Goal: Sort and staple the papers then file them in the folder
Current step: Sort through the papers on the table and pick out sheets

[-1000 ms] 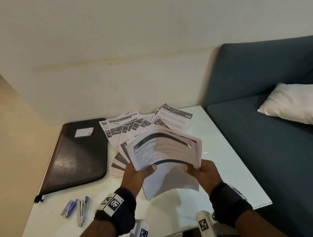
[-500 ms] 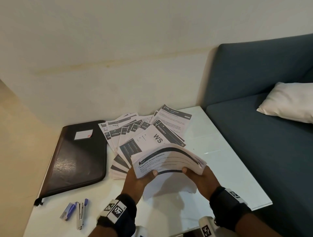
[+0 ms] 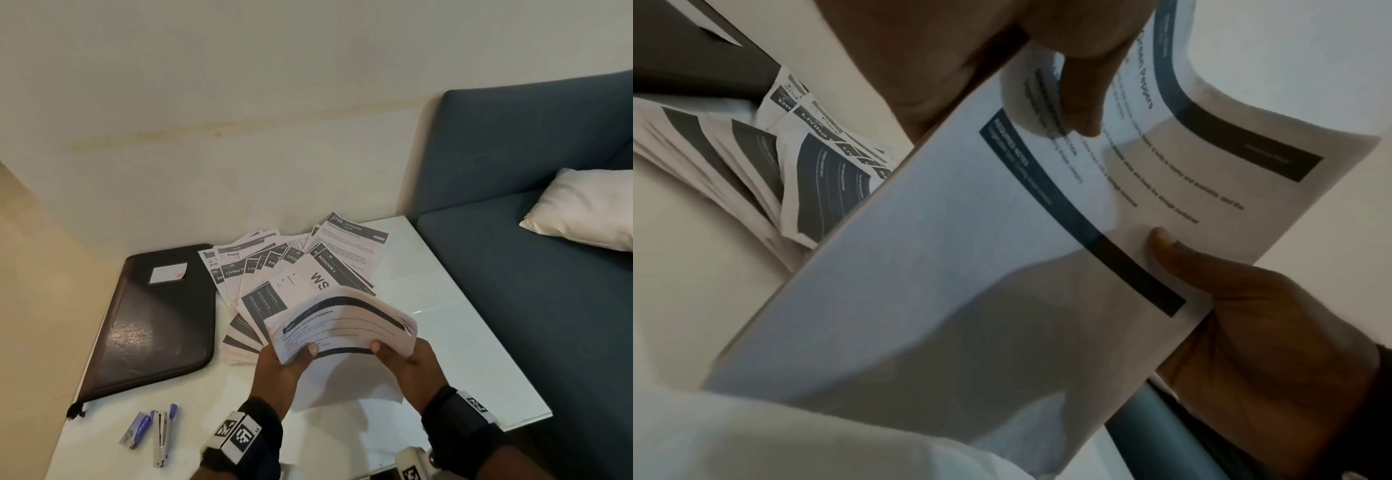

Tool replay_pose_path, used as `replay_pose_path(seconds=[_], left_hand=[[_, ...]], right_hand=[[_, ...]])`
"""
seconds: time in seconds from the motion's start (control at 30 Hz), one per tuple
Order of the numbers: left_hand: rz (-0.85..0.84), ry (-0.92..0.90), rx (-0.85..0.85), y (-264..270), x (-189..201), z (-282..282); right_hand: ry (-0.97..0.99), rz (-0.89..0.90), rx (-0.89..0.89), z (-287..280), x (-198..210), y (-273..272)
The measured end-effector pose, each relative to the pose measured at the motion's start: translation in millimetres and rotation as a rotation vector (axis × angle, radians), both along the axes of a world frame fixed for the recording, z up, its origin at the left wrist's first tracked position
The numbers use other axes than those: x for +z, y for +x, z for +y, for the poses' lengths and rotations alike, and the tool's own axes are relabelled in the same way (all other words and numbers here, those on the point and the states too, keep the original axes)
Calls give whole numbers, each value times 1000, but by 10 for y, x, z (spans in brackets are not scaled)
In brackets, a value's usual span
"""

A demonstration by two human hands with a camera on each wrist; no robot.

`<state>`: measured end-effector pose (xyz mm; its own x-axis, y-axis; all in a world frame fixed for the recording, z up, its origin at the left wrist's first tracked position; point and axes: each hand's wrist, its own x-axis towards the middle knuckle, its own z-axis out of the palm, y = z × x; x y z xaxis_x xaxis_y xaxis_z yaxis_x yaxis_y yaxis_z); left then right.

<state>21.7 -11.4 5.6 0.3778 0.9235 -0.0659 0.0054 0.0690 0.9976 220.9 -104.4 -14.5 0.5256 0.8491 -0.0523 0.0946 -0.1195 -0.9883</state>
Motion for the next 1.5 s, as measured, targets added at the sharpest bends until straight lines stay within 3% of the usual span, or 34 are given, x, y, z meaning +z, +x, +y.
replay_pose_path(seconds=[0.1,0.2,0.43,0.63,0.8,1.03,1.2,1.5], left_hand=[[-21,20,-10,-10,18,-9],[18,-5,-43,-48,-90,-93],[60,-58,31,19,-204,-163],[119,-124,3,-14,-313,-209],[37,-166,115,-10,-266,-85],[50,-197,82,-95,-336,-132],[47,-193,96,-88,-381,-134],[136,-251,30,-129,-583,-148]], right_hand=[[52,26,11,-16,33,5],[-24,1,96,-36,-107,10],[-16,46,7,33,-148,5],[-121,23,59,-28,-433,-72],[-95,102,27,25,-347,-83],[-168,-43,105,-52,-401,-75],[-155,34,83,22,-330,-60],[-361,-53,147,-80,-699,-59]])
